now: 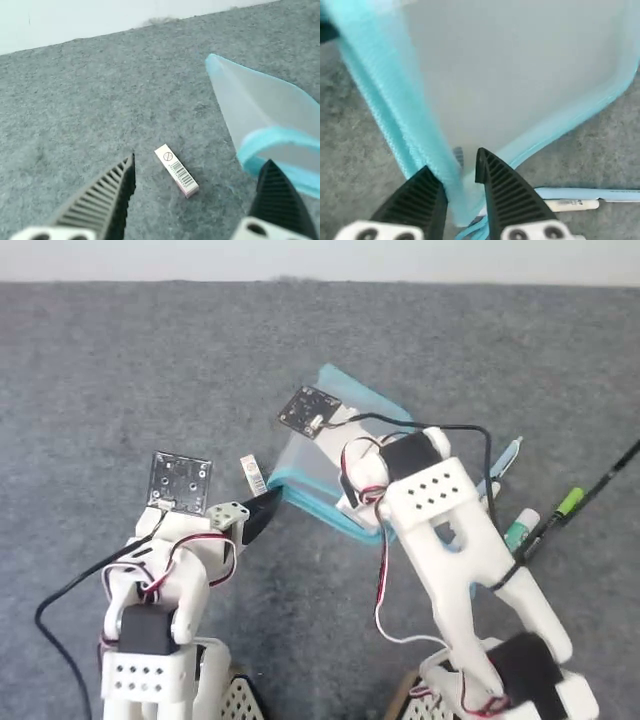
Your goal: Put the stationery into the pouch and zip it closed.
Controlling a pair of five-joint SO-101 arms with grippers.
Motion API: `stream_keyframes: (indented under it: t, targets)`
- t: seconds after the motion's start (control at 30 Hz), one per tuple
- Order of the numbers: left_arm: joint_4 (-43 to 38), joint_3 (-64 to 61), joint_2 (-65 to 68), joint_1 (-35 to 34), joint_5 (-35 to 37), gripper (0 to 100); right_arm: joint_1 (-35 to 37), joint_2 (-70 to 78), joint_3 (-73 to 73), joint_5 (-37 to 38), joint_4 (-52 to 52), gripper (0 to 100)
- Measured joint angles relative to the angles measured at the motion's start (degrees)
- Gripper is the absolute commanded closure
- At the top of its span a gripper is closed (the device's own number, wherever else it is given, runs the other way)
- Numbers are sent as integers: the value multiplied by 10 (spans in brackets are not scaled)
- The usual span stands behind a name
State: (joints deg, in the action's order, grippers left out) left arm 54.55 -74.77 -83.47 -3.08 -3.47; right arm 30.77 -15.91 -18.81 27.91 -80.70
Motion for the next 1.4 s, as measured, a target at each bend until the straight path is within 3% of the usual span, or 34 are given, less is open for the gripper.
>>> stream_keyframes:
  t: [0.3,0.57,0.73,1.2,1.3,1.4]
  targets:
    - [0,0,0,0,1,636,80,-25,0,29,-73,991]
    - [-55,-53,-1,2,1,636,85,-29,5,45,-83,991]
    - [-69,-75,4,51,1,636,88,-29,5,45,-90,991]
    - [-70,-74,0,89,4,640,118,-134,4,-62,-105,991]
    - [-70,-74,-1,89,3,703,133,-136,4,-68,-112,991]
    - [-70,-74,-1,89,5,840,136,-136,4,-70,-113,991]
